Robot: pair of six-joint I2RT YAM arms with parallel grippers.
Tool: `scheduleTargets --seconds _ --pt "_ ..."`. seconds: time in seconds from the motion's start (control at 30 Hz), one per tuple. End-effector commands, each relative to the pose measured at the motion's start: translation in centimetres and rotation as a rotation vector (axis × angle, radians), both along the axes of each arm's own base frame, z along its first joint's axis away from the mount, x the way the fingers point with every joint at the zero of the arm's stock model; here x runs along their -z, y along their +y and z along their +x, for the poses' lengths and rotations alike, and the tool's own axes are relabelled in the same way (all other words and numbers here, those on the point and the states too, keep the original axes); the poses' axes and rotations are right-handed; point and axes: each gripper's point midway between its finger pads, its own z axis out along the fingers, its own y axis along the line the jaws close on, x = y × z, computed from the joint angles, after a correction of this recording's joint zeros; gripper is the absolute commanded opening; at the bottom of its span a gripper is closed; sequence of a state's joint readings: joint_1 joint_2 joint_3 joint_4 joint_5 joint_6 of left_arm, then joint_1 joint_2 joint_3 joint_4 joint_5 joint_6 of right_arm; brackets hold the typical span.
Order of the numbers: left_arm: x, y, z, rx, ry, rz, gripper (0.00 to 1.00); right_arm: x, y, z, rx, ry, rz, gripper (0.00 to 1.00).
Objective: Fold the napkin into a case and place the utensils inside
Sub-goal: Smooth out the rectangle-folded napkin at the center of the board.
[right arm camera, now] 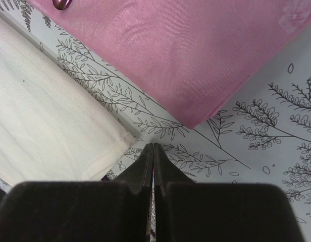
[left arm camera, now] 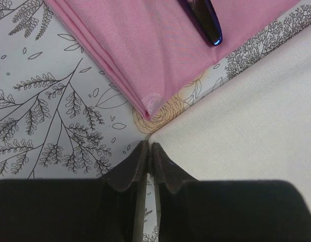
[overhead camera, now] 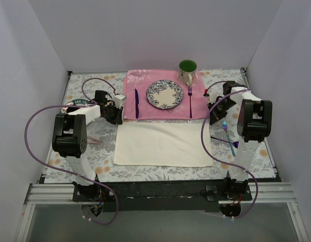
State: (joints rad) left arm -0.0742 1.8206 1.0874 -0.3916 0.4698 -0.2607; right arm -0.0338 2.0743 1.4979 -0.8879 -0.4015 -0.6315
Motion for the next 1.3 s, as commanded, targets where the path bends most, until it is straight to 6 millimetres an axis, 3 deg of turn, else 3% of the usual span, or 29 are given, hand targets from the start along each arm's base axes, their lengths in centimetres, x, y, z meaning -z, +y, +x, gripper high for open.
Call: scheduleTargets --seconds 0.0,0.1,0.27,0.37,0.47,0.63,0.8,1.0,1.27 --pt "0.7 1.5 0.2 -0.040 -0.009 0.087 0.07 1.3 -0.5 1.7 -0.004 -0.038 -0.041 0.01" --pt "0.4 1.5 0.3 -0.046 -0.009 0.082 0.07 -0.1 -0.2 1.6 -0.004 -0.043 -0.008 0.03" --pt "-0.2 1.3 0.1 -0.048 -0.008 0.072 0.08 -6.5 1.9 0.1 -0.022 -0.082 0.126 0.22" --pt "-0.3 1.3 0.0 -0.053 -0.008 0.070 0.09 -7.6 2.7 -1.6 -0.016 -0.060 0.171 0.23" --pt "-0.2 1.3 -0.1 -0.053 -0.004 0.068 0.08 -6.5 3.6 -3.0 -0.012 -0.021 0.184 0.23" --pt "-0.3 1.3 0.0 -0.064 0.000 0.064 0.10 -4.0 3.8 -3.2 -0.001 0.005 0.159 0.22" --pt "0.1 1.5 0.0 -0.071 0.007 0.076 0.12 -1.3 2.7 -1.7 0.018 -0.007 0.088 0.20" --pt "0.8 1.9 0.4 -0.098 0.018 0.094 0.05 1.1 1.7 0.2 0.062 -0.006 0.018 0.20" --pt "0.7 2.3 1.8 -0.144 0.010 0.107 0.04 1.8 1.3 1.2 0.095 -0.005 -0.008 0.21"
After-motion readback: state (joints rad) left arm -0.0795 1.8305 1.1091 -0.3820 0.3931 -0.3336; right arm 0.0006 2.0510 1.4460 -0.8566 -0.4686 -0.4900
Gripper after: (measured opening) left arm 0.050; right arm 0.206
